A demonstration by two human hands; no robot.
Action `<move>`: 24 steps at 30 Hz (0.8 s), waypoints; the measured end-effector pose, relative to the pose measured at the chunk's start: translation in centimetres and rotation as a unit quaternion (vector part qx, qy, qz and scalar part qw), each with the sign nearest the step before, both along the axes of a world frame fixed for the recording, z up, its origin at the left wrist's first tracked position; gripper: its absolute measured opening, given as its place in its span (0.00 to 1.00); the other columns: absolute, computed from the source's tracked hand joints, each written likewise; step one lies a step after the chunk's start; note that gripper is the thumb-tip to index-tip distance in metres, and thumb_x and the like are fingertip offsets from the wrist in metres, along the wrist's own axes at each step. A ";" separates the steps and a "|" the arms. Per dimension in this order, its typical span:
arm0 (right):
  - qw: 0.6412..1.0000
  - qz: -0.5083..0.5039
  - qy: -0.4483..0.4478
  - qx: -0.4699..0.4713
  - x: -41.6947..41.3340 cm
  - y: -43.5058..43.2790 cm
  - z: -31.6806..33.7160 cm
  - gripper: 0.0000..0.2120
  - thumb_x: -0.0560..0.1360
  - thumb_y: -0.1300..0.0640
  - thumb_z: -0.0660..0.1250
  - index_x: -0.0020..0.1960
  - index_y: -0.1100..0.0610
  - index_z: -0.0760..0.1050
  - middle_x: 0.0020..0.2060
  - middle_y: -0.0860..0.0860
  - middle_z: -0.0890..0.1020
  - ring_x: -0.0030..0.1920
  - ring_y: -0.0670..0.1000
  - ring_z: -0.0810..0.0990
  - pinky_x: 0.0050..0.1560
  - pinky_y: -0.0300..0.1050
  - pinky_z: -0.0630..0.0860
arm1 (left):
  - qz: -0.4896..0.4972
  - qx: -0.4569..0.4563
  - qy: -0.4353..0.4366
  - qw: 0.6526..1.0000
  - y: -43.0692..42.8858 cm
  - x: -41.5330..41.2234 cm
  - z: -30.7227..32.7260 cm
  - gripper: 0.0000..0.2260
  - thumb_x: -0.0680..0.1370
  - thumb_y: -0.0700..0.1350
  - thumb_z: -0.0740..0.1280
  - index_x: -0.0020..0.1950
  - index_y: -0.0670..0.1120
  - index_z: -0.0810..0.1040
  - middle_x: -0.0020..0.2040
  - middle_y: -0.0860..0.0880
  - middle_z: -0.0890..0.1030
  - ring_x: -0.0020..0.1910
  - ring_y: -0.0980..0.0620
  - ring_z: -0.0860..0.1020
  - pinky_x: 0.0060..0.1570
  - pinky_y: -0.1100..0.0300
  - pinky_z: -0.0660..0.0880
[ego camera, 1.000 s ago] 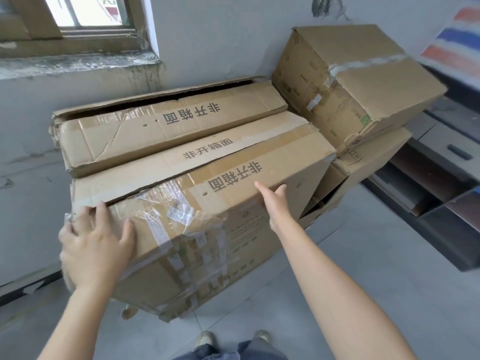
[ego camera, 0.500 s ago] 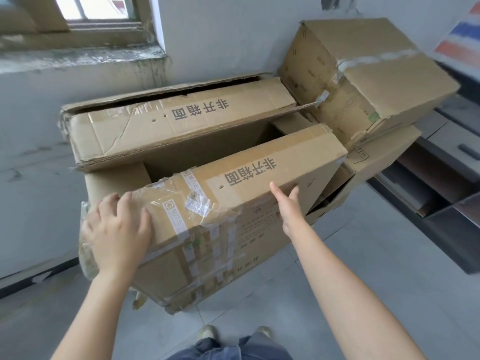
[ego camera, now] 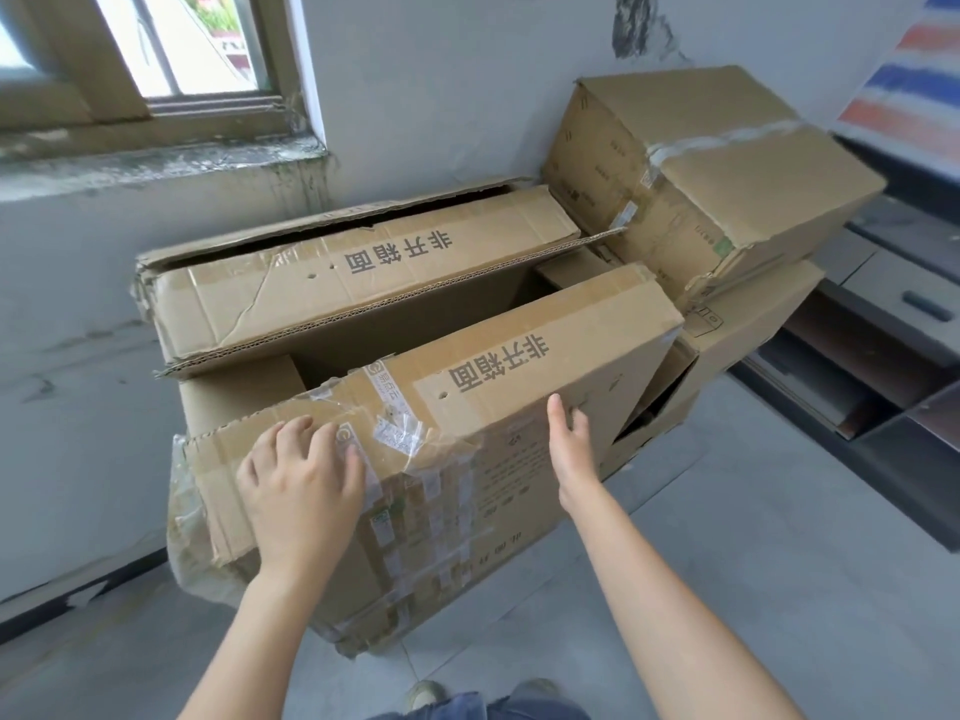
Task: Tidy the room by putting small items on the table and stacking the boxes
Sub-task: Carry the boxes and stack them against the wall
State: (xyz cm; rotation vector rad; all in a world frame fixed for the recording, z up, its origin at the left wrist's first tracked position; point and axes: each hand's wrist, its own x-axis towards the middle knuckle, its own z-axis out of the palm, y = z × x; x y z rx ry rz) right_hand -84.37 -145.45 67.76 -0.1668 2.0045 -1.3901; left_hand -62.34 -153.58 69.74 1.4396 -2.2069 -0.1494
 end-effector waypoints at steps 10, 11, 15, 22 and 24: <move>0.996 -0.065 0.044 0.034 -0.8 9.1 -2.3 0.13 0.80 0.48 0.56 0.43 0.55 0.69 0.40 0.48 0.71 0.47 0.50 0.70 0.44 0.40 0.67 | -0.303 -0.005 0.032 0.952 3.2 -7.0 0.3 0.18 0.75 0.46 0.56 0.49 0.38 0.81 0.45 0.41 0.82 0.40 0.40 0.80 0.37 0.51 0.76; 0.995 -0.069 0.048 0.047 -0.9 10.4 -2.8 0.14 0.80 0.49 0.56 0.39 0.54 0.68 0.36 0.48 0.70 0.44 0.50 0.69 0.40 0.39 0.66 | -0.329 0.010 0.033 0.944 3.8 -8.1 0.3 0.17 0.75 0.46 0.56 0.49 0.39 0.81 0.45 0.42 0.82 0.41 0.41 0.80 0.38 0.51 0.76; 0.994 -0.079 0.008 0.077 -2.4 15.1 -5.0 0.10 0.79 0.50 0.60 0.52 0.55 0.72 0.49 0.50 0.76 0.53 0.49 0.73 0.49 0.40 0.67 | -0.333 0.235 0.054 0.912 7.0 -12.8 -1.5 0.14 0.80 0.45 0.58 0.61 0.43 0.78 0.56 0.48 0.78 0.56 0.48 0.76 0.51 0.58 0.72; 0.980 -0.115 0.048 0.153 -8.5 23.6 -5.3 0.21 0.77 0.53 0.64 0.67 0.59 0.68 0.64 0.56 0.74 0.65 0.53 0.72 0.59 0.41 0.67 | -0.256 0.534 -0.019 0.806 12.8 -20.5 -7.3 0.09 0.80 0.40 0.59 0.57 0.41 0.75 0.46 0.45 0.79 0.45 0.47 0.77 0.42 0.59 0.70; 0.976 -0.095 0.060 0.185 -9.8 26.0 -5.9 0.22 0.77 0.53 0.65 0.68 0.60 0.68 0.67 0.56 0.71 0.68 0.52 0.69 0.63 0.40 0.65 | -0.247 0.563 -0.035 0.788 14.7 -22.3 -8.1 0.06 0.80 0.39 0.59 0.50 0.42 0.75 0.39 0.47 0.76 0.36 0.50 0.74 0.34 0.61 0.68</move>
